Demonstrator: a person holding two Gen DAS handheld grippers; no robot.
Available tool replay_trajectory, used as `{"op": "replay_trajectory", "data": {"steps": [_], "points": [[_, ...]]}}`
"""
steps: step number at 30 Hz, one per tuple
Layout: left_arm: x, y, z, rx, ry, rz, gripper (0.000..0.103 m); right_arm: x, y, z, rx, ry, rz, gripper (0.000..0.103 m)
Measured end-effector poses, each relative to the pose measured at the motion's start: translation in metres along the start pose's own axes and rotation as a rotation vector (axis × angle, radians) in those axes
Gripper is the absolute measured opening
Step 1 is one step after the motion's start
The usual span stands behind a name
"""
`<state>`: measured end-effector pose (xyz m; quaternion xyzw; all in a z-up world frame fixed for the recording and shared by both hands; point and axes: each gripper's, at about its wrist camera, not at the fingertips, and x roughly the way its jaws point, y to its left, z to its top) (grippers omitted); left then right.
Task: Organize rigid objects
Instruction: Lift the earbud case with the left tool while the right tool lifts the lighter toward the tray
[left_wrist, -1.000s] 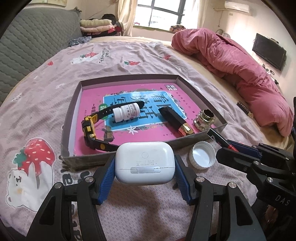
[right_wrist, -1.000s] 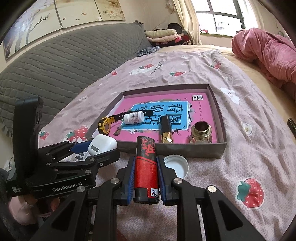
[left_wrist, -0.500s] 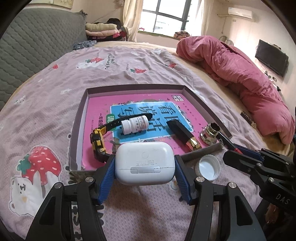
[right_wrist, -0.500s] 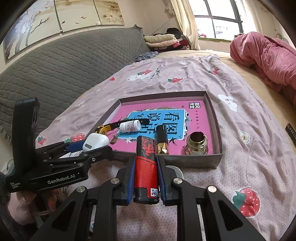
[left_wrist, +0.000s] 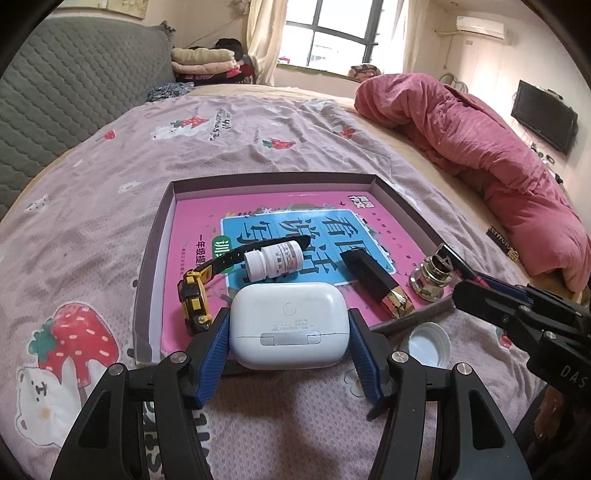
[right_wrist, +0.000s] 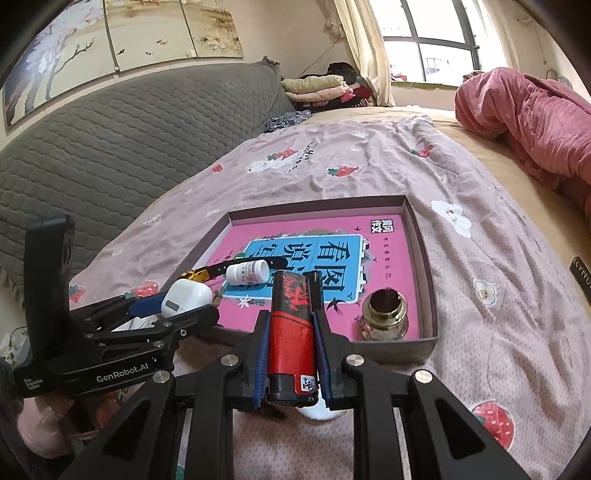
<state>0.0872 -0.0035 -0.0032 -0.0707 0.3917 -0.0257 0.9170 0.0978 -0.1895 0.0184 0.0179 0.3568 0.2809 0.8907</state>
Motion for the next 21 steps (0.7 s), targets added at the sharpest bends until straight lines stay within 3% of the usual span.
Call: {"op": "replay_trajectory", "data": {"steps": [21], "points": [[0.024,0.005,0.008,-0.007,0.015,0.012,0.062,0.021,-0.010,0.018,0.010,-0.023,-0.015,0.023]]}}
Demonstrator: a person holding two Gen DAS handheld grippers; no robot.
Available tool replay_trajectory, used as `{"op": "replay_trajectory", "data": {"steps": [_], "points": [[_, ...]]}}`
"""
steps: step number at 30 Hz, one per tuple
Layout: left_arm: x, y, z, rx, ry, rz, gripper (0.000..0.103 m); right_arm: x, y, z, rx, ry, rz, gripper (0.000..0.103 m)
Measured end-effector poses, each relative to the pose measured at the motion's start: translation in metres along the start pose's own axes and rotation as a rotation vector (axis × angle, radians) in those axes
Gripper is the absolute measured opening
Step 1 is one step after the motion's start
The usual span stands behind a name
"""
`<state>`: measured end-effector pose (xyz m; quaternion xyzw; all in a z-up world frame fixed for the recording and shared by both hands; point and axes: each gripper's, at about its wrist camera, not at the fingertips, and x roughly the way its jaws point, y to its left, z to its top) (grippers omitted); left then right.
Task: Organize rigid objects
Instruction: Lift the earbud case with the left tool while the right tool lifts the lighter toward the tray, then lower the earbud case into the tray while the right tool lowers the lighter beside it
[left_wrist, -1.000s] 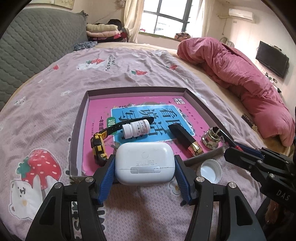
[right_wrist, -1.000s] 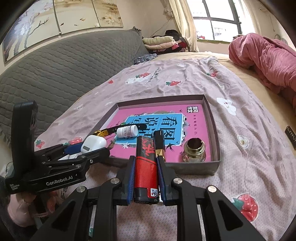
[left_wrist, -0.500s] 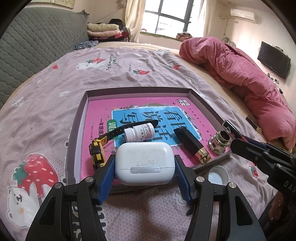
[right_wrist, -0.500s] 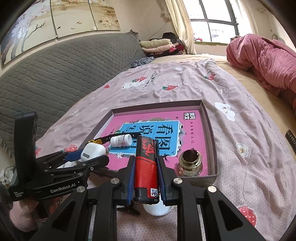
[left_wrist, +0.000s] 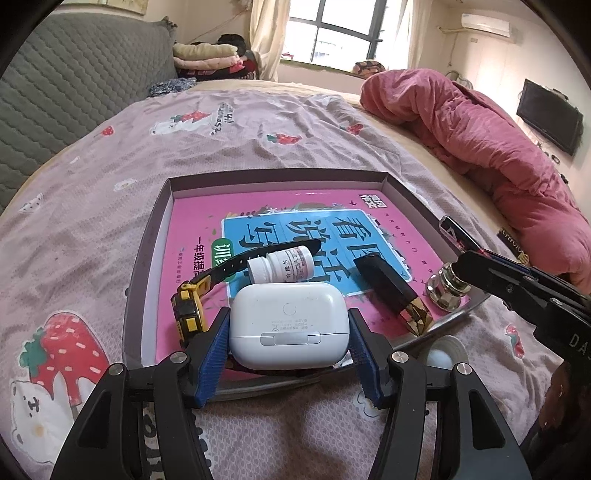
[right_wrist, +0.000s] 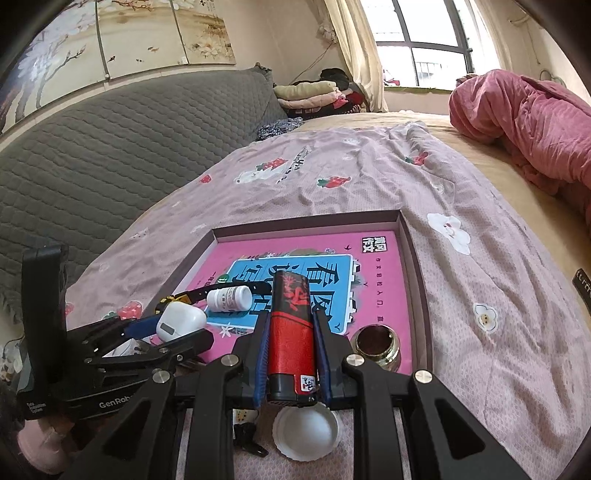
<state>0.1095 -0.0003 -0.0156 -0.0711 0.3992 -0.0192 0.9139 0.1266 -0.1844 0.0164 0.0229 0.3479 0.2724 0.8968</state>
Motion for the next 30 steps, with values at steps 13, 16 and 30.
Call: {"op": "replay_trajectory", "data": {"steps": [13,16,30], "points": [[0.008,-0.001,0.004,0.012,0.000,0.003,0.062,0.027,0.030,-0.007,-0.154,0.071,0.013,0.022],[0.010,-0.001,0.005,0.013,0.000,0.003,0.062,0.031,0.029,-0.008,-0.151,0.080,0.013,0.022],[0.025,-0.009,0.003,0.041,0.048,-0.004,0.062,0.040,0.031,-0.008,-0.191,0.111,-0.001,0.022]]}}
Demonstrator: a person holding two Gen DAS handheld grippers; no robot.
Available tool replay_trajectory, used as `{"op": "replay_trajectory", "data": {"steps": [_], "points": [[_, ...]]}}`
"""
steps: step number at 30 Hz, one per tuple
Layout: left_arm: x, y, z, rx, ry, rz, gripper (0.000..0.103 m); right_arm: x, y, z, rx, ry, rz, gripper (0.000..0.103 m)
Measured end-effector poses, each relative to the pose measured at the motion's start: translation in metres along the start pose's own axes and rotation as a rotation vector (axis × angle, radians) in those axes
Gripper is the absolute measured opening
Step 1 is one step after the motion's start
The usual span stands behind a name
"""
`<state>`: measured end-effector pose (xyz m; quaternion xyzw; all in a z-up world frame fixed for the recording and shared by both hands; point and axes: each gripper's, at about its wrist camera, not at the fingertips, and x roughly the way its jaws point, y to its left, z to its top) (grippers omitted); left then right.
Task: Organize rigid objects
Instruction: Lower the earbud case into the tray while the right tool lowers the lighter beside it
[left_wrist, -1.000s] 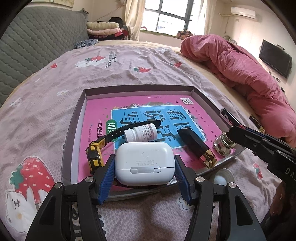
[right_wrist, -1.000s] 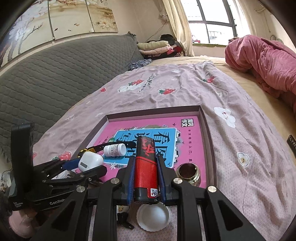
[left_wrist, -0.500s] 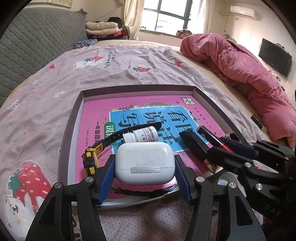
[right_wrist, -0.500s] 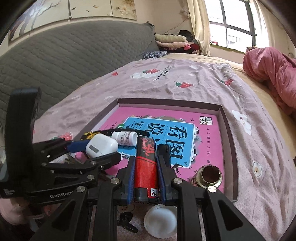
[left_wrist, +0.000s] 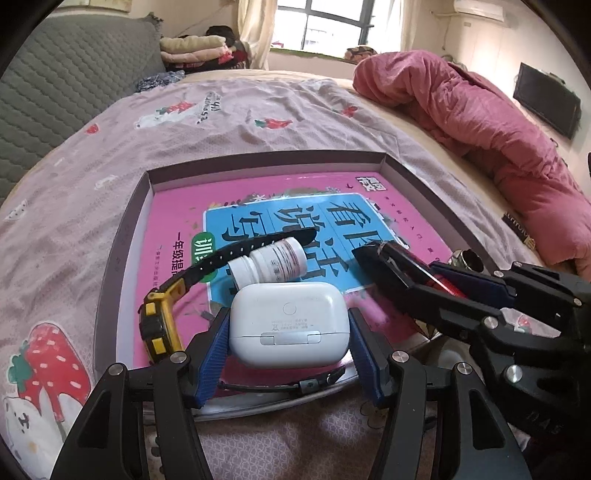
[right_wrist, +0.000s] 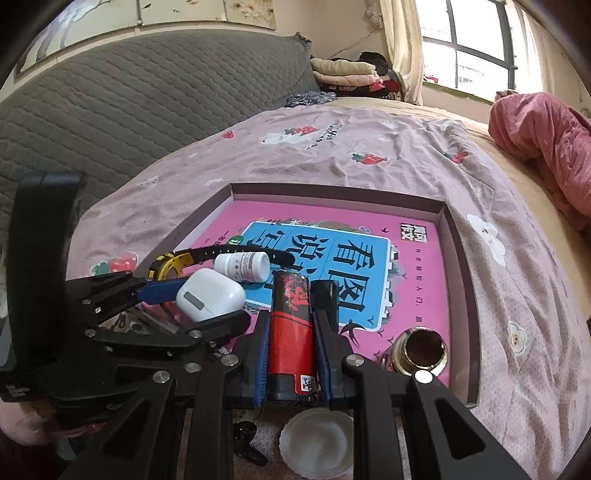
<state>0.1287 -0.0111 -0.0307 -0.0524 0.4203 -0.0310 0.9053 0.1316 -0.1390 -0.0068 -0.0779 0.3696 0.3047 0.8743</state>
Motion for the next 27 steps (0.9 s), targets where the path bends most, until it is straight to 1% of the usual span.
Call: {"op": "replay_trajectory", "data": {"steps": [9,13,19,27], "points": [[0.001,0.004,0.000,-0.012,0.016,0.014,0.062,0.004,0.007,0.000,-0.055,0.010,0.004,0.022],[0.002,0.005,0.001,-0.013,0.024,0.018,0.062,0.007,0.008,0.000,-0.071,0.029,0.015,0.022],[0.003,0.006,0.003,-0.010,0.043,0.014,0.062,0.012,0.012,-0.002,-0.105,0.047,0.000,0.022],[0.003,0.007,0.003,-0.011,0.046,0.014,0.062,0.014,0.009,-0.003,-0.095,0.060,-0.022,0.022]]}}
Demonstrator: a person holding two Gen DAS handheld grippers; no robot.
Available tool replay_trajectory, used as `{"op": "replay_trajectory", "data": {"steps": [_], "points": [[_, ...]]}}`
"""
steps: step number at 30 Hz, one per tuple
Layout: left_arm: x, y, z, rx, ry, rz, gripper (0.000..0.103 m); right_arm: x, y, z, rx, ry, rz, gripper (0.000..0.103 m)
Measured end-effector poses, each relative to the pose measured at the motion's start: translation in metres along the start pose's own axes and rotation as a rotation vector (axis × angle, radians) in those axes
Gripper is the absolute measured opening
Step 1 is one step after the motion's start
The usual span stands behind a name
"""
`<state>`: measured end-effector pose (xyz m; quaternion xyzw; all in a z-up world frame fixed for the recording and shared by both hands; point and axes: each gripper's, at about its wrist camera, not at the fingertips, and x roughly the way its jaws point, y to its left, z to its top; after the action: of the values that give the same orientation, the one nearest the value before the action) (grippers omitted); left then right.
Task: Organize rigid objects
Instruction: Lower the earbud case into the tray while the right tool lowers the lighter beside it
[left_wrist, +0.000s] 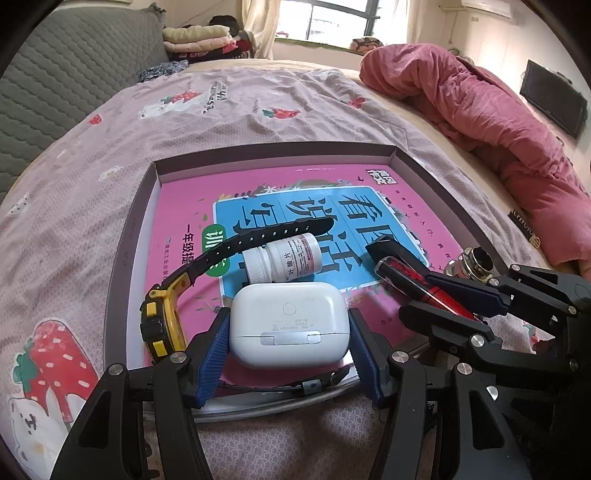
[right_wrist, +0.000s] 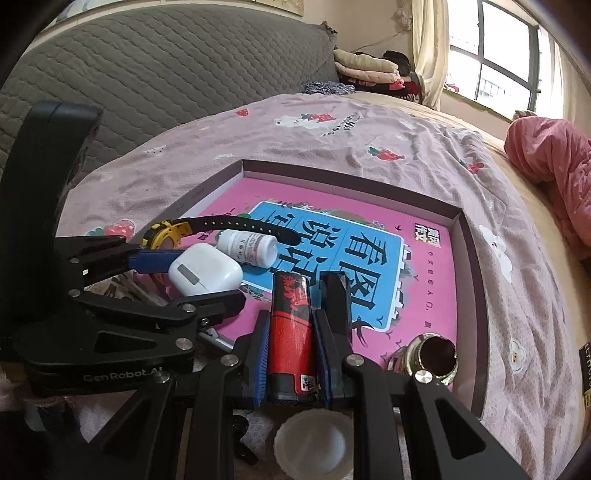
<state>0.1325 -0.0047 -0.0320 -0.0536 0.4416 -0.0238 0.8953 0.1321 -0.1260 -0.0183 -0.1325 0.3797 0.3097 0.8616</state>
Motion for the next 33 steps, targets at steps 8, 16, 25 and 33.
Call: {"op": "replay_trajectory", "data": {"steps": [8,16,25,33], "points": [[0.000,0.000,0.000,0.000,0.000,0.000,0.062,0.001,-0.007,0.000,0.037,0.003,0.013,0.022],[0.000,0.001,0.001,0.003,0.002,0.001,0.062,0.001,-0.011,-0.001,0.060,0.009,0.030,0.022],[0.002,0.000,-0.001,0.013,-0.001,0.008,0.063,-0.002,-0.014,-0.003,0.097,0.012,0.056,0.022],[0.002,-0.002,-0.001,0.016,-0.004,0.016,0.063,-0.003,-0.013,-0.004,0.091,0.014,0.055,0.023]]}}
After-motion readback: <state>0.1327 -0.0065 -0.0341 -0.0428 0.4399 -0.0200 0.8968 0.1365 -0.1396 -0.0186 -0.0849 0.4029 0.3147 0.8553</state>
